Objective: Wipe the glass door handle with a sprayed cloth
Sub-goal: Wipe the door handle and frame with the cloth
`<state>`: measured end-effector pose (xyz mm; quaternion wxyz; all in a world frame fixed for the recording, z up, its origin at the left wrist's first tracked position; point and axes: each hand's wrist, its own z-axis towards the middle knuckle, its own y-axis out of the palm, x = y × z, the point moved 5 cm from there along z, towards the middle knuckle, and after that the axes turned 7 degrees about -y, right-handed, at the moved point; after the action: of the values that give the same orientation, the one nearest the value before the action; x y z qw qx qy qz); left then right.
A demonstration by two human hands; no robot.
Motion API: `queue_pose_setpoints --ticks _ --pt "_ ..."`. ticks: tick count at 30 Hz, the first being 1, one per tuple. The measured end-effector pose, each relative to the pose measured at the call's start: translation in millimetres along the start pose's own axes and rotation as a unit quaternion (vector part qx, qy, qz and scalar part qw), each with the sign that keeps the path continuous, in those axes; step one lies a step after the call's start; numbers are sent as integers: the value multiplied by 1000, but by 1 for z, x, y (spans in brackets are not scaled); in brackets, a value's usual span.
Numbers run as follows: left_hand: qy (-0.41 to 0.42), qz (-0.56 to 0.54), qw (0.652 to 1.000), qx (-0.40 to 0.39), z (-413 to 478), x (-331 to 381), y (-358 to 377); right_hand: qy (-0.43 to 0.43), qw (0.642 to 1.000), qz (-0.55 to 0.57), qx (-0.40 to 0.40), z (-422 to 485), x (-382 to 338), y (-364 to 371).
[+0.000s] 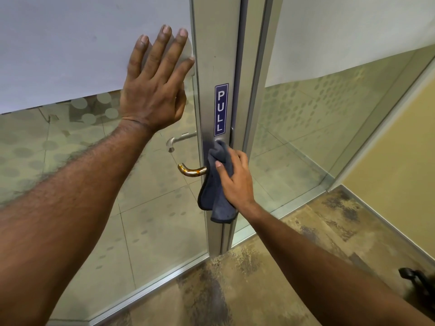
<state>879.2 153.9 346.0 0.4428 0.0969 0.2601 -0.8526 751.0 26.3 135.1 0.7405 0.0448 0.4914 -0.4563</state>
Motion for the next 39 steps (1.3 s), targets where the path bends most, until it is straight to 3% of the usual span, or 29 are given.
queue_pose_setpoints --ticks 6,10,14,16,20,24,29,32,34,37,39 --pt "0 -4 1000 5 0 -1 0 130 987 88 22 14 15 2" --pt "3 -6 1000 9 0 -1 0 25 999 -21 -5 24 -10 14" --pt "2 -1 1000 14 0 -1 1 -74 990 -108 -57 11 -11 6" --pt "4 0 1000 13 0 0 1 -74 992 -80 -60 6 -5 -2" --pt "2 -3 1000 4 1 -1 -1 5 1000 26 0 15 -5 1" --pt "-2 -1 1000 -4 0 0 -2 4 997 -67 23 19 -18 12" --pt "-5 -1 1000 -10 1 1 -2 -65 993 -97 -32 -1 -11 2" --pt "-6 -2 1000 -15 2 0 -2 -15 1000 2 -16 8 -5 -2" --pt "-7 -4 1000 -20 2 0 -3 72 995 68 31 22 -3 4" --pt "-6 -4 1000 -17 1 1 -4 219 945 222 100 29 -1 19" --pt "-5 -5 1000 -17 1 0 -3 263 912 291 121 22 2 24"
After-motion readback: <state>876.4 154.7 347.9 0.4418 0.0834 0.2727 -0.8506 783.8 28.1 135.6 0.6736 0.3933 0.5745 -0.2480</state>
